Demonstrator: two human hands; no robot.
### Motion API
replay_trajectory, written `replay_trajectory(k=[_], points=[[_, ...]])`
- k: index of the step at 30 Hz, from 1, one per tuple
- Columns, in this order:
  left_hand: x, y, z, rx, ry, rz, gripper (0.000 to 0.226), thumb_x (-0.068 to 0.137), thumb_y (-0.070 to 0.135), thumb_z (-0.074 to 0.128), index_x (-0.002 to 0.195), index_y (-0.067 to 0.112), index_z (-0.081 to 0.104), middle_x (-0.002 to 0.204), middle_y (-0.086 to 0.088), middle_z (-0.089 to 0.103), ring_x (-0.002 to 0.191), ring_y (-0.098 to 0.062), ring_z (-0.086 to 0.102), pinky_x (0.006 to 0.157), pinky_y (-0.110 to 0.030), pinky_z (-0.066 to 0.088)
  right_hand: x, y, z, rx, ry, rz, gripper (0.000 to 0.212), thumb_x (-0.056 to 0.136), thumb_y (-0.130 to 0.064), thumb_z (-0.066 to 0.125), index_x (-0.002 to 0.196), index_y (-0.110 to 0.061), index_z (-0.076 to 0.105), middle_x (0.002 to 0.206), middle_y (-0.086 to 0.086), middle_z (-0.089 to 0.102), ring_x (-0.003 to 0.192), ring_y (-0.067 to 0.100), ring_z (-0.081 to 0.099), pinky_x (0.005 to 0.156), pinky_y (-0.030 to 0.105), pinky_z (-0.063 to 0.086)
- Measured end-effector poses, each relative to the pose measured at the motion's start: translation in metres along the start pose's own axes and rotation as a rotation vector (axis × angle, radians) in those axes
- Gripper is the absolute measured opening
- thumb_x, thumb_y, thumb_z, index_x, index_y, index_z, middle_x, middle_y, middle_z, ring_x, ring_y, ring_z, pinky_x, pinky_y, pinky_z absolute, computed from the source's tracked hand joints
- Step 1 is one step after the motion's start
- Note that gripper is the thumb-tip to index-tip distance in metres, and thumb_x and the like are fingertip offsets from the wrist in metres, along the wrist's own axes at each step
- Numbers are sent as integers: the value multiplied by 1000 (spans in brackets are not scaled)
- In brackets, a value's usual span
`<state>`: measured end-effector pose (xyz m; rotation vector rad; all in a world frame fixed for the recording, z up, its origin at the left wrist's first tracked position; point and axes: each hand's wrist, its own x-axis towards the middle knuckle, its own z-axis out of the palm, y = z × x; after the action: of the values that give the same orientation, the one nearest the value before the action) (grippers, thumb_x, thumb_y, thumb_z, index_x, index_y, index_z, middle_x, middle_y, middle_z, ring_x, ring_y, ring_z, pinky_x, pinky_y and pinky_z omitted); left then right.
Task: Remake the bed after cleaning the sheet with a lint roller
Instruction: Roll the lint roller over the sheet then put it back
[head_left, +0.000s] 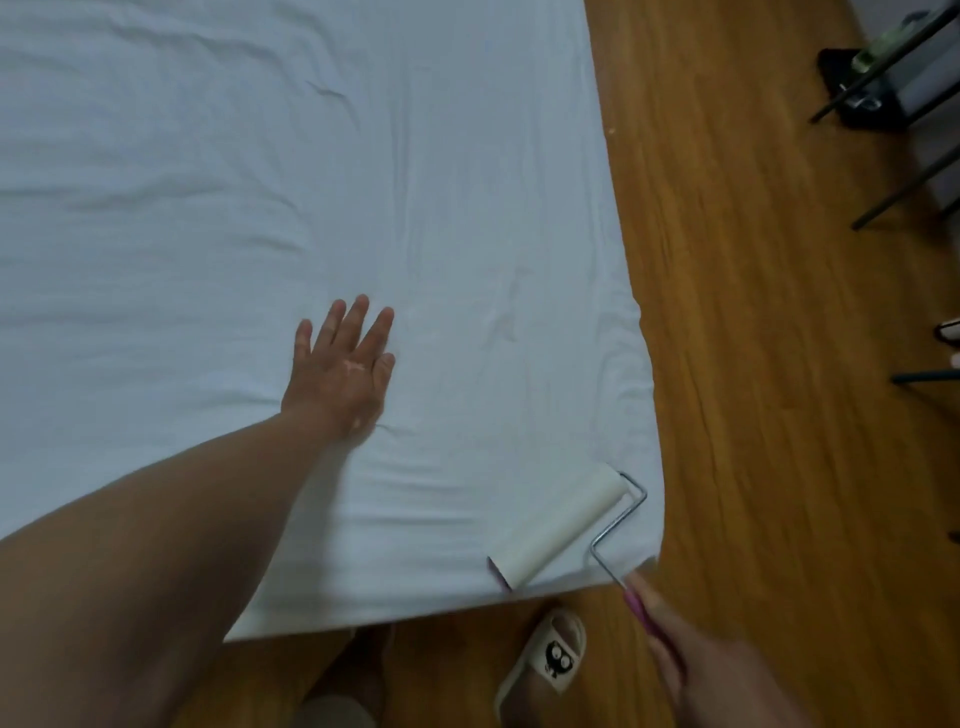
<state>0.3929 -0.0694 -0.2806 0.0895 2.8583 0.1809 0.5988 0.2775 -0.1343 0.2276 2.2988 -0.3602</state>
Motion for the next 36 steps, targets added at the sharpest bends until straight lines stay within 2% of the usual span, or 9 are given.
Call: replay_trajectory(k=[5, 9, 13, 16, 19, 24, 27, 32, 36], points=[[-59, 27, 10, -20, -78, -119, 58, 104, 46, 15, 158, 35, -5, 166, 5, -15, 153, -18, -14, 123, -49, -6, -23, 41, -38, -61, -18, 98, 54, 98, -54, 42, 137, -69, 7, 129, -15, 65, 111, 5, 64, 90, 11, 43], [-95, 47, 19, -63, -127, -210, 61, 104, 46, 17, 159, 31, -4, 167, 5, -14, 153, -17, -14, 123, -47, -5, -12, 56, -41, 99, 123, 77, 52, 98, -48, 48, 123, -73, 10, 105, -6, 74, 70, 8, 61, 70, 16, 45], [-92, 40, 3, -26, -117, -214, 69, 94, 57, 25, 157, 31, 20, 166, 0, 17, 151, -23, 16, 119, -50, 19, 28, 37, -25, 132, 149, -24, 46, 98, -48, 45, 120, -80, 19, 108, -7, 74, 90, 11, 69, 80, 29, 53], [-71, 21, -15, 17, -26, -144, 75, 83, 62, 30, 145, 24, 47, 145, -7, 48, 129, -33, 47, 100, -53, 39, 63, 1, -57, 146, 136, -95, 39, 100, -51, 40, 138, -61, 40, 109, -5, 71, 89, 13, 66, 80, 33, 54], [-37, -7, -24, -1, 67, -254, 73, 85, 62, 29, 146, 25, 45, 150, -9, 44, 136, -32, 40, 107, -53, 33, 99, -56, -110, 154, 257, -224, 30, 102, -38, 44, 129, -35, 57, 85, -9, 66, 74, 8, 58, 70, 32, 49], [26, -35, -33, -68, 45, -326, 61, 99, 55, 23, 157, 34, 17, 167, -1, 6, 153, -22, 4, 120, -50, 7, 182, -162, -152, 1, 344, -350, 16, 100, -25, 40, 104, -23, 55, 87, -2, 63, 82, 27, 57, 62, 37, 45], [45, -40, -29, -88, 23, -320, 58, 102, 50, 24, 157, 35, 13, 167, 1, 1, 153, -21, -1, 121, -52, 4, 212, -181, -139, -86, 318, -368, 20, 100, -25, 40, 116, -26, 51, 98, 2, 65, 89, 33, 58, 71, 40, 51], [41, -37, -20, -105, 82, -301, 57, 102, 50, 20, 156, 33, 16, 167, -1, 6, 152, -23, 0, 119, -56, 1, 153, -94, -104, -82, 118, -190, 33, 105, -45, 24, 138, -50, 27, 73, -1, 62, 60, 17, 60, 57, 39, 53], [60, -24, -28, -148, 91, -212, 55, 103, 46, 28, 156, 33, 21, 167, 0, 6, 153, -21, 0, 119, -57, -3, 99, -44, -117, -106, -9, -53, 47, 103, -49, 31, 141, -67, 12, 80, -9, 66, 69, 9, 62, 63, 25, 48]])
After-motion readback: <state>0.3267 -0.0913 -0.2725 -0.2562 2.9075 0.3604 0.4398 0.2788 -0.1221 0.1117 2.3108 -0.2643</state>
